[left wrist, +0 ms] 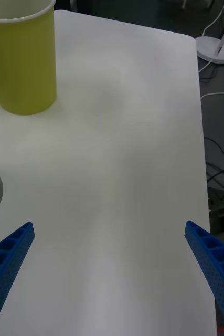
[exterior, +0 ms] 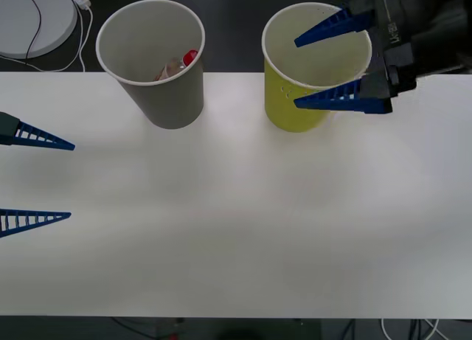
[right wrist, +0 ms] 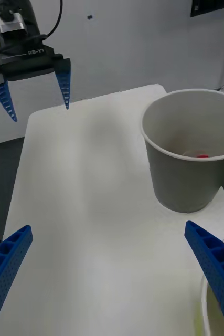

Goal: Put the can into the green bin and the plastic bottle into the gray bin

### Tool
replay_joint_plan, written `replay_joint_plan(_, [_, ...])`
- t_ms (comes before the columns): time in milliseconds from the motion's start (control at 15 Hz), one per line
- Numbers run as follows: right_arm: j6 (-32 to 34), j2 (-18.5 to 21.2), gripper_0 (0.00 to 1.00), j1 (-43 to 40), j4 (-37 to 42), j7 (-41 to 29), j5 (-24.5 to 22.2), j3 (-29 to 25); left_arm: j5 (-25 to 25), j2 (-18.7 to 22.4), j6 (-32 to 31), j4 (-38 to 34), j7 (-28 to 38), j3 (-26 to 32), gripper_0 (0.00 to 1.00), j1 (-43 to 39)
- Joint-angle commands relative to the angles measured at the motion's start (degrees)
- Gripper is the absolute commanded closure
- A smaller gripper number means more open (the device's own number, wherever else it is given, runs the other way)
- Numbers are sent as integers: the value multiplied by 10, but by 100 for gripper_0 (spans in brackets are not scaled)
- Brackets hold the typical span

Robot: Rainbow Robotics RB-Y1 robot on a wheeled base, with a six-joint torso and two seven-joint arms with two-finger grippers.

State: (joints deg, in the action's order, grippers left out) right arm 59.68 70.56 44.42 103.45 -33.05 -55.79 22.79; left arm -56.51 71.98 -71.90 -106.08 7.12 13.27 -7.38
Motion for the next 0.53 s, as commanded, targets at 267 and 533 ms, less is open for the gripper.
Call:
replay_joint_plan(267, [50, 5, 0, -177, 76, 32, -20, -162, 0, 0, 0, 0, 0, 0, 0, 0])
replay_joint_plan(533, [81, -5, 0, -276, 98, 93, -28, -245, 0, 0, 0, 0, 0, 0, 0, 0])
